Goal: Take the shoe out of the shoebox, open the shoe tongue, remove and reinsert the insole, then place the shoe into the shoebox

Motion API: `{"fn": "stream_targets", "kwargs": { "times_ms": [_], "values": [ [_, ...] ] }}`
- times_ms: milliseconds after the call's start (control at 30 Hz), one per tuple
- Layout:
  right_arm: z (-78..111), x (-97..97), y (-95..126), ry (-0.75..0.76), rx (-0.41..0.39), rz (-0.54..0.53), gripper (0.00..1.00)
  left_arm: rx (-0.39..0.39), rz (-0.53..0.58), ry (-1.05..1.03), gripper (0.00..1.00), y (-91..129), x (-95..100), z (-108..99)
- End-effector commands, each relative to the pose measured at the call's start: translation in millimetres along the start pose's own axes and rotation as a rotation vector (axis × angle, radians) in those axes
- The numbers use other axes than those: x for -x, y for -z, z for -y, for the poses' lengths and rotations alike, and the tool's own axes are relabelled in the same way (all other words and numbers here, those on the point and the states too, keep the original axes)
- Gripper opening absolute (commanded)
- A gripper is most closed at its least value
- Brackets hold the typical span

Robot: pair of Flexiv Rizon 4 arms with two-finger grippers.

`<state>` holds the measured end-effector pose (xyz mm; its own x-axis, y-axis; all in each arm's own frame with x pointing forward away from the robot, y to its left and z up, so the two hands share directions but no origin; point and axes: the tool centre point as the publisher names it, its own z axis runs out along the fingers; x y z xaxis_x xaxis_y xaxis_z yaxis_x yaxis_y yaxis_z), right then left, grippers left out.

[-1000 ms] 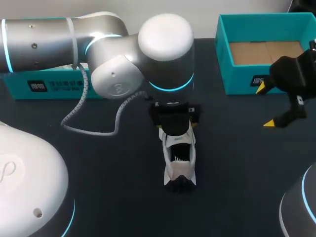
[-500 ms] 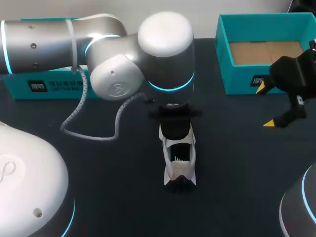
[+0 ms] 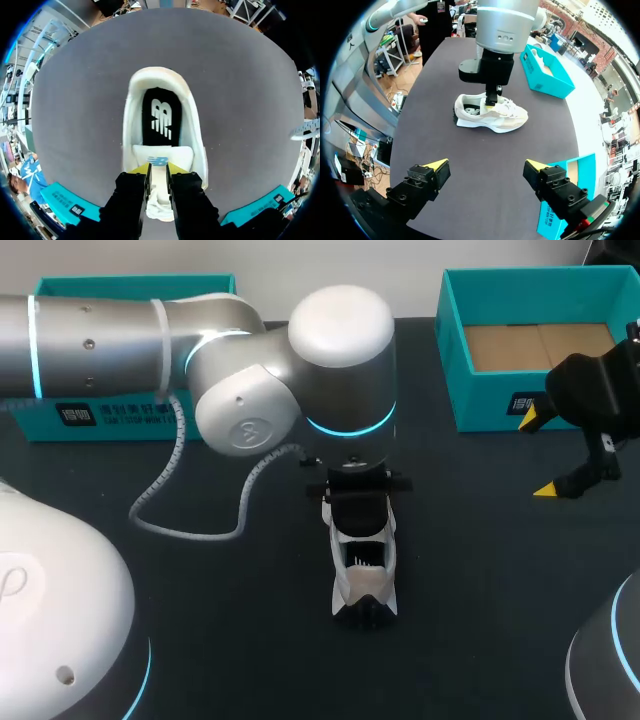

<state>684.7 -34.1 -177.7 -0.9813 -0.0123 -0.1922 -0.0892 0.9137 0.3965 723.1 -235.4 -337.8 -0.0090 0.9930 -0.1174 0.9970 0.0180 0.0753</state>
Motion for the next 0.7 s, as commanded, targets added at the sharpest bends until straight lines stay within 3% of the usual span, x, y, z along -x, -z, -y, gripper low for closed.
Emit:
{"fn": "stream_targets", "kwargs": {
  "times_ms": [33,200,267,333,367,400,700],
  "values": [
    [-0.9,2.0,-1.6,0.0,-0.003,-0.003,1.0,-0.005,0.01,0.024,0.29,17.9,-4.5,-4.4],
    [-0.9,2.0,-1.6,0.0,-0.003,-0.003,1.0,-0.014,-0.014,0.154,0.29,30.0,-11.8,-3.4],
    [-0.9,2.0,-1.6,0.0,-0.003,-0.003,1.0,-0.023,-0.004,0.263,0.34,35.2,-16.5,-4.7],
    [-0.9,2.0,-1.6,0.0,-0.003,-0.003,1.0,-0.026,0.019,0.368,0.54,38.3,-21.5,-4.3],
    [-0.9,2.0,-1.6,0.0,-0.003,-0.003,1.0,-0.056,0.019,0.383,0.92,38.6,-24.0,-3.0],
    [-0.9,2.0,-1.6,0.0,-0.003,-0.003,1.0,-0.056,0.019,0.383,1.0,38.6,-24.0,-3.0],
    [-0.9,2.0,-1.6,0.0,-0.003,-0.003,1.0,-0.056,0.019,0.383,1.0,38.6,-24.0,-3.0]
  ]
}}
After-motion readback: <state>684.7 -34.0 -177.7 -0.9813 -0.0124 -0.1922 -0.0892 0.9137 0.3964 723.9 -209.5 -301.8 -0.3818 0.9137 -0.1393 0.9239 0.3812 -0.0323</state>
